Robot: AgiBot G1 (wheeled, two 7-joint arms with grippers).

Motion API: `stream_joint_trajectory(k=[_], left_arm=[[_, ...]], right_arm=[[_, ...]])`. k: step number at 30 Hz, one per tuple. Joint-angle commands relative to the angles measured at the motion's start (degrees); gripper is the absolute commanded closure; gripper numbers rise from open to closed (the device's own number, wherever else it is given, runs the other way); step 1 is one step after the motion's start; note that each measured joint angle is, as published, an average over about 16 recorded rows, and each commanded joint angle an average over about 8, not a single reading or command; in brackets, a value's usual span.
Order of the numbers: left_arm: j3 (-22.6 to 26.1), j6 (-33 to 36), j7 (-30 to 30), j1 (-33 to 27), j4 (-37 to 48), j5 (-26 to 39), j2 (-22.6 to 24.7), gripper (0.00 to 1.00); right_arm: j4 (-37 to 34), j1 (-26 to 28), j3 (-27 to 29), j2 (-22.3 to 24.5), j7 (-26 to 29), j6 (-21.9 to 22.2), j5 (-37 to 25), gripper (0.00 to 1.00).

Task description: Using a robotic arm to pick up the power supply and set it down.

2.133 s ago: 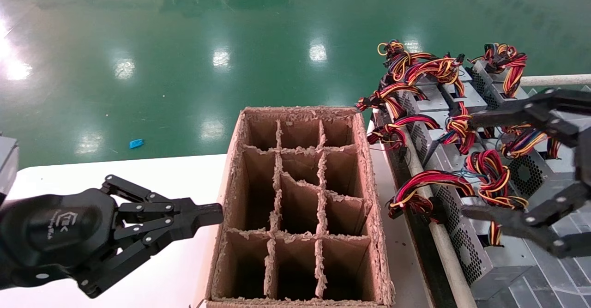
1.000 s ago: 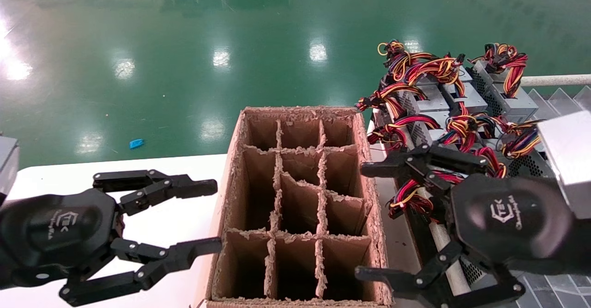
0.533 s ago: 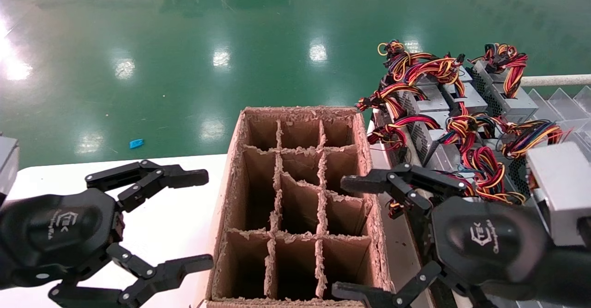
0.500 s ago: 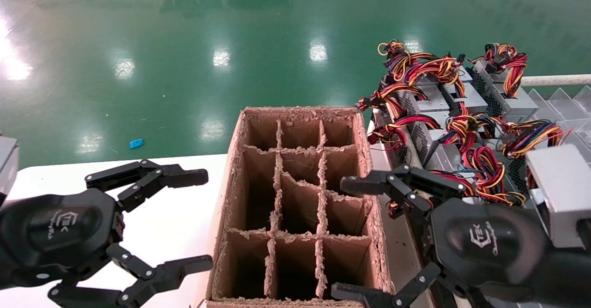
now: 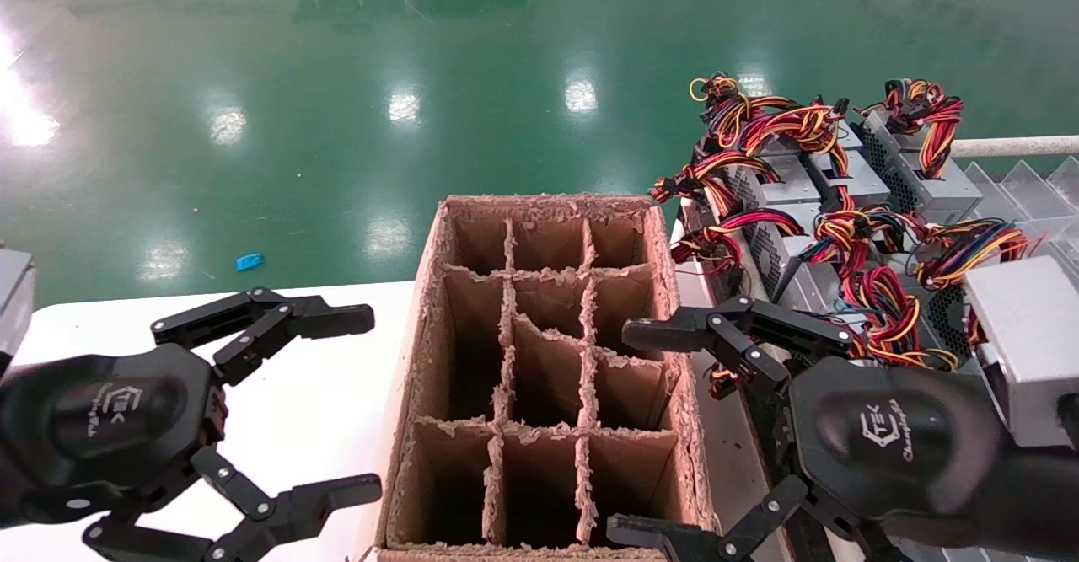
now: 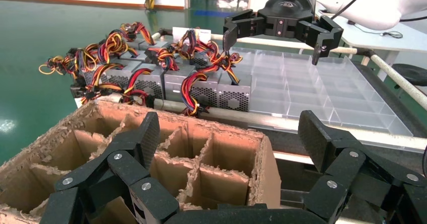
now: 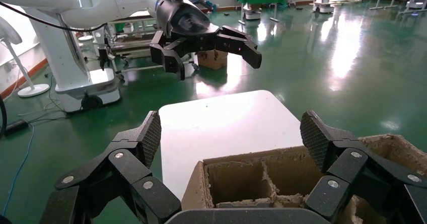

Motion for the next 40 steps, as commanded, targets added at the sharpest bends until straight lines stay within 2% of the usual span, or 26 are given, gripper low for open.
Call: stream_joint_trajectory(k=[1, 40], left_arm=[[0.0, 0.0, 0.0, 0.0, 0.0, 0.0, 0.0, 0.00], [0.0, 0.0, 0.0, 0.0, 0.0, 0.0, 0.0, 0.00]], right_arm=[[0.0, 0.2, -0.2, 0.1, 0.0, 0.0, 0.0, 0.00], [0.1, 0.9, -0.7, 0.4, 0.1, 0.0, -0.3, 0.00]])
